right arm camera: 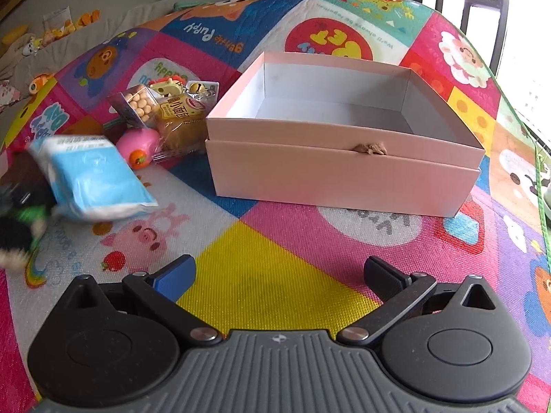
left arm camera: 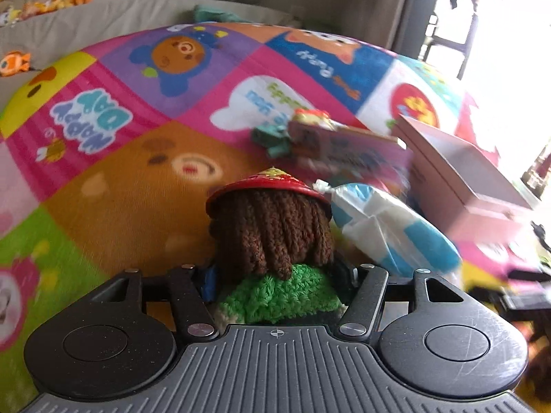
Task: Organize objects
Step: 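Grasp the crocheted doll with the left tool while the right tool grasps the wipe pack, then lower the doll and wipe pack into the pink box and open both tools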
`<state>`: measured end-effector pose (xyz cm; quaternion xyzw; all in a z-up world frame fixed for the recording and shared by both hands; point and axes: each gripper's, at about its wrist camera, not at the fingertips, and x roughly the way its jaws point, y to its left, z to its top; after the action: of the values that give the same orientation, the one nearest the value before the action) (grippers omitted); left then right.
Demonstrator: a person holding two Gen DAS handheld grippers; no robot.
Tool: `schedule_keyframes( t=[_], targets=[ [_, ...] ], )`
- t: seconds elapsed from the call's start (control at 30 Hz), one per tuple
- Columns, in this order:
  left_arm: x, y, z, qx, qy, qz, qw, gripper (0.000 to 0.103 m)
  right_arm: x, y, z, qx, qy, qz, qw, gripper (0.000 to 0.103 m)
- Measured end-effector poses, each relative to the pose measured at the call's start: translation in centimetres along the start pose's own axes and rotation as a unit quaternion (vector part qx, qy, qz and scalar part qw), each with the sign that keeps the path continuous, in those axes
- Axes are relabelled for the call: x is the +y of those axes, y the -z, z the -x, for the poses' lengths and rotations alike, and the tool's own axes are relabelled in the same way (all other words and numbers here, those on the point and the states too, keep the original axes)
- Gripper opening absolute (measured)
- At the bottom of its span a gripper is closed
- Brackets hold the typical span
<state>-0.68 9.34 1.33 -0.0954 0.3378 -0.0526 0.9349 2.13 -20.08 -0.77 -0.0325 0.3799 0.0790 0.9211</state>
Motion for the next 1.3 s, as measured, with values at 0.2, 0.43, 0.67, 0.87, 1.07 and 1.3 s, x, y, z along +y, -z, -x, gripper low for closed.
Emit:
schedule_keyframes(
  t=[0.2,0.43,0.67,0.87,1.07,1.3],
  targets=[
    [1.5,1.9,3.4,-0.010,-0.025,0.001,0.9996,0.066,0.1,0.0,0.3,-0.002,-0.009,0.003,1.000,0.103],
    [4.1,1.5,3.9,-0.019,-0.055,0.043,0.9974,0.066,3.5,-0.3,2.9,-0.032,-0.128,0.072,0.989,0.103],
    [4.5,1.7,4.2,-0.018,-0.045,0.041,0.9980,0.066,9.6,-4.3,2.0,-0.058,-0.187,0.171,0.966,0.103],
    [4.6,1.8,4.3,-0.016,-0.038,0.037,0.9985,0.066,12.7,-5.5,-0.5,-0.003,-0.201,0.205,0.958,0.068],
    [2.7,1.5,4.9,-0.002,0.001,0.020,0.9998,0.064,9.1,-2.3,4.9,-0.016,-0.206,0.195,0.959,0.051],
    [-7.3,-3.6,4.8,-0.015,0.124,-0.058,0.9905,0.064,-1.5,0.4,12.1,-0.098,-0.132,0.112,0.980,0.051]
  ],
)
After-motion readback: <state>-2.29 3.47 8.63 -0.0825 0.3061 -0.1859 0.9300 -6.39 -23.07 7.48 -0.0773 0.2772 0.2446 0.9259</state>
